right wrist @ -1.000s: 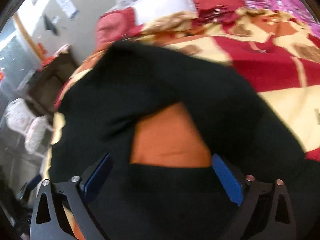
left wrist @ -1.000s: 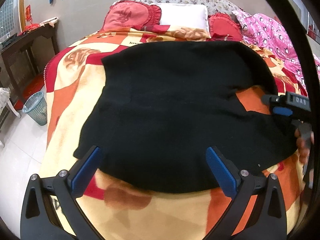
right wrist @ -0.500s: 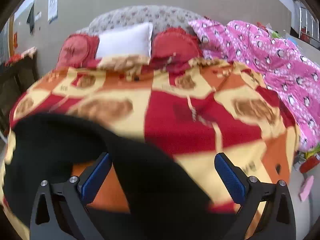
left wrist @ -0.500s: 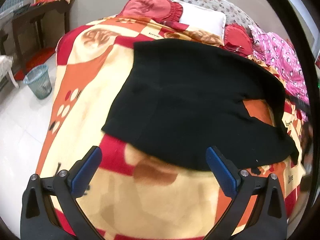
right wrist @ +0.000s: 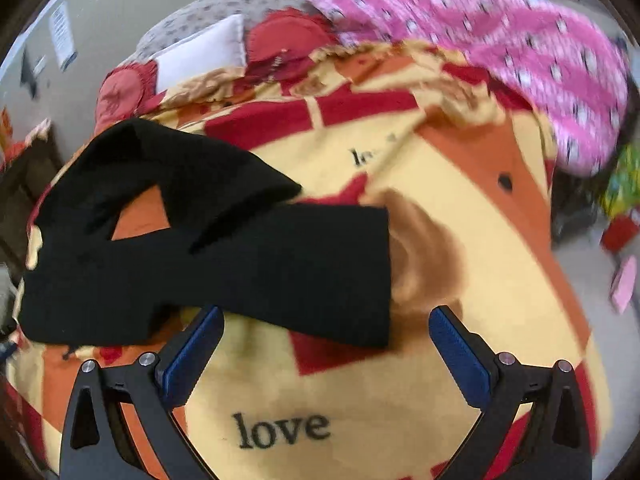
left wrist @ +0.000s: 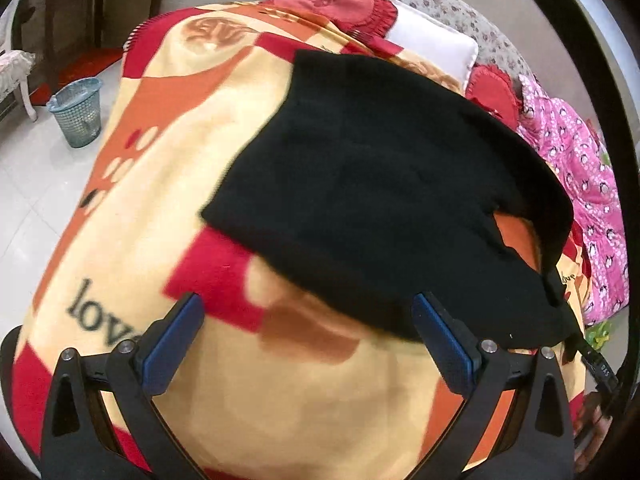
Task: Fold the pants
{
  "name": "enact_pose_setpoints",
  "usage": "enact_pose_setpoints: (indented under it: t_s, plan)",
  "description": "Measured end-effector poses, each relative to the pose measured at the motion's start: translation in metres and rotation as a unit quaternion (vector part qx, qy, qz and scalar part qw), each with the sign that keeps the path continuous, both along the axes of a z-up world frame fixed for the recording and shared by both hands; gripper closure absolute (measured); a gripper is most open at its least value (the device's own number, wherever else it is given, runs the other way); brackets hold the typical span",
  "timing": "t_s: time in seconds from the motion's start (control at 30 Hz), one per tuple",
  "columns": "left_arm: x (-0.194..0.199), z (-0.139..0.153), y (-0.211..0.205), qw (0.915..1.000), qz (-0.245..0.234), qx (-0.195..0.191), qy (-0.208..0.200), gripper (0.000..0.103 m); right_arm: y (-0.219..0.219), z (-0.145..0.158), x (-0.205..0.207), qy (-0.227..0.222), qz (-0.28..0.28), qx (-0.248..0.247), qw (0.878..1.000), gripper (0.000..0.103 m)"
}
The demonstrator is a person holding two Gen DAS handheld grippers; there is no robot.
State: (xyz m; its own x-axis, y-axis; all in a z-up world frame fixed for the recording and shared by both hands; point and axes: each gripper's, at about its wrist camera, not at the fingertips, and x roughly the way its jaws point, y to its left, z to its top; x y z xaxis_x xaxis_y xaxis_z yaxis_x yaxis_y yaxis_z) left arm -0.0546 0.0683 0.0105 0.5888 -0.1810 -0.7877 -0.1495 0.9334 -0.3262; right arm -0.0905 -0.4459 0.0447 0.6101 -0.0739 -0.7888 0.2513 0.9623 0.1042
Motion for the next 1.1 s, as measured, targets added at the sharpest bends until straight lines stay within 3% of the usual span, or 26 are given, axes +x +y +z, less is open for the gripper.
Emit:
enact_pose_setpoints:
  t_s: [0.1,0.2,0.4,0.53,0.67,0.73,0.77,0.8,0.83,0.87,0.9,1.0,1.1]
  plan:
    - [0.007,0.000,-0.009,1.0000,-0.006,0.002,-0.001,0.000,-0.006,-0.007,0.001,0.010,-0.015,0.033,0.999,0.000]
    - [0.013,0.000,-0.014,0.9996,-0.027,-0.004,0.001,0.000,-0.012,-0.007,-0.006,-0.008,-0.017,0.103,0.995,0.000]
    - [0.022,0.000,-0.017,0.9993,-0.036,-0.003,-0.004,0.000,-0.011,-0.007,-0.012,-0.042,0.004,0.263,0.964,0.000]
    - [0.016,0.000,-0.005,0.9991,-0.014,-0.039,-0.012,0.000,-0.006,-0.015,0.004,-0.036,-0.001,0.278,0.960,0.000]
    - [0.024,0.001,0.001,0.9982,0.001,-0.060,-0.011,0.000,-0.018,-0.020,0.018,-0.062,-0.032,0.302,0.951,0.000]
    - [0.029,0.000,0.000,0.9979,0.001,-0.064,-0.013,0.000,-0.022,-0.021,0.026,-0.078,-0.038,0.307,0.948,0.008]
    - [0.033,0.001,-0.002,0.9977,0.000,-0.066,-0.014,0.004,-0.021,-0.022,0.032,-0.079,-0.038,0.299,0.950,0.027]
    - [0.034,0.001,-0.003,0.9980,0.000,-0.060,-0.016,0.020,-0.021,-0.025,0.038,-0.068,-0.042,0.286,0.955,0.048]
    - [0.035,0.002,-0.005,0.9983,-0.001,-0.056,-0.017,0.036,-0.021,-0.027,0.041,-0.065,-0.045,0.276,0.958,0.057]
    - [0.038,0.000,-0.005,0.9982,-0.012,-0.059,-0.011,0.075,-0.022,-0.028,0.043,-0.067,-0.047,0.264,0.961,0.073]
    - [0.042,-0.005,-0.005,0.9957,-0.036,-0.086,0.003,0.092,-0.021,-0.028,0.045,-0.066,-0.045,0.252,0.964,0.085]
    - [0.040,-0.004,-0.004,0.9957,-0.043,-0.082,0.001,0.094,-0.017,-0.024,0.043,-0.066,-0.033,0.225,0.972,0.092]
    - [0.031,0.017,-0.002,0.9947,-0.061,-0.080,-0.019,0.095,-0.009,-0.004,0.031,-0.082,-0.007,0.197,0.977,0.096]
